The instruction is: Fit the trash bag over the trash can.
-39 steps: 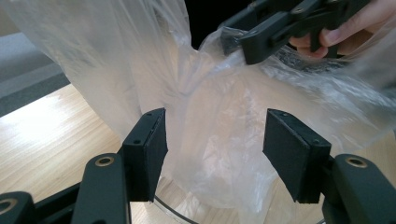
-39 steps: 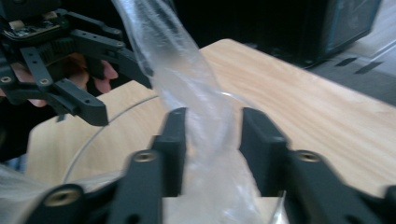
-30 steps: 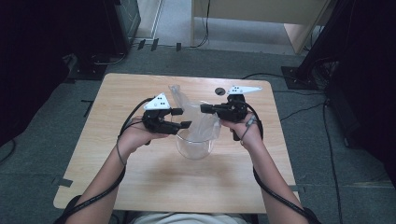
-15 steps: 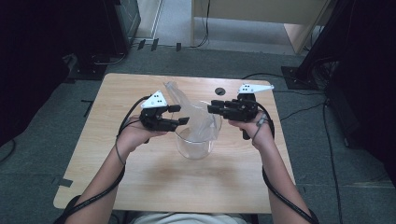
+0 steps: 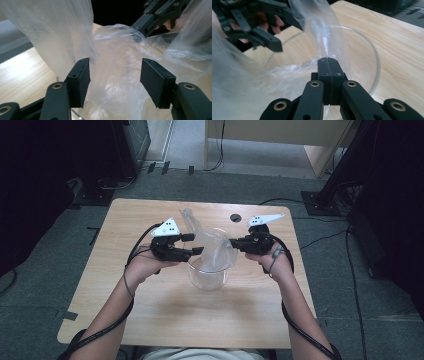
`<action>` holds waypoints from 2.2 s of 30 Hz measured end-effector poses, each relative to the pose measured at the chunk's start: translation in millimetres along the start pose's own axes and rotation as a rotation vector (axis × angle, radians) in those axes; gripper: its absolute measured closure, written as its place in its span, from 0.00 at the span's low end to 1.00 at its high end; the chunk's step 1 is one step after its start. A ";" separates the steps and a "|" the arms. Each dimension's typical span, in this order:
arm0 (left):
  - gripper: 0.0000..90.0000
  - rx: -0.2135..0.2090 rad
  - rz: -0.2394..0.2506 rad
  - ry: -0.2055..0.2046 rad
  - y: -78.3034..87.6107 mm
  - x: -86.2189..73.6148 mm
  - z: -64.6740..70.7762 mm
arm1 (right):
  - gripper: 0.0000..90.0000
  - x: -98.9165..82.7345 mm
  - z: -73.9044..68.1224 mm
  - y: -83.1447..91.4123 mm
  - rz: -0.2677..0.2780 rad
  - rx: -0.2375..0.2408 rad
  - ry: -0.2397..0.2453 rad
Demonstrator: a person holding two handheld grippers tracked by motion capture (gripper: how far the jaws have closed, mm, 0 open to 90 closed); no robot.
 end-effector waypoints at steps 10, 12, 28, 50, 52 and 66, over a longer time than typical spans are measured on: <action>0.42 -0.124 -0.011 0.012 -1.9 0.4 20.8 | 1.00 12.2 -11.6 -20.5 0.118 0.025 0.012; 0.42 -0.135 -0.018 0.018 -1.8 0.8 22.8 | 1.00 13.2 -13.6 -23.7 0.134 0.030 0.015; 0.40 -0.012 -0.029 0.179 -9.7 11.1 26.0 | 1.00 19.1 -21.0 -26.7 0.122 -0.078 0.067; 1.00 0.039 -0.062 0.099 2.9 -2.0 2.3 | 1.00 10.7 -14.5 -6.0 0.090 -0.073 0.025; 1.00 0.055 -0.064 0.106 8.2 -3.7 -6.1 | 1.00 6.7 -10.4 0.9 0.080 -0.083 0.010; 1.00 0.123 -0.100 0.127 28.0 -25.4 -41.5 | 1.00 -21.8 11.3 43.4 0.000 -0.164 -0.055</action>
Point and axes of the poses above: each handheld gripper's, and its own axes: y roughly backward along the jaws, x roughly out of its top, z roughly to its right, the point moved 6 cm from there along -y, roughly forward along the jaws, and after that the axes turned 15 degrees about x, right-handed, at the moved point
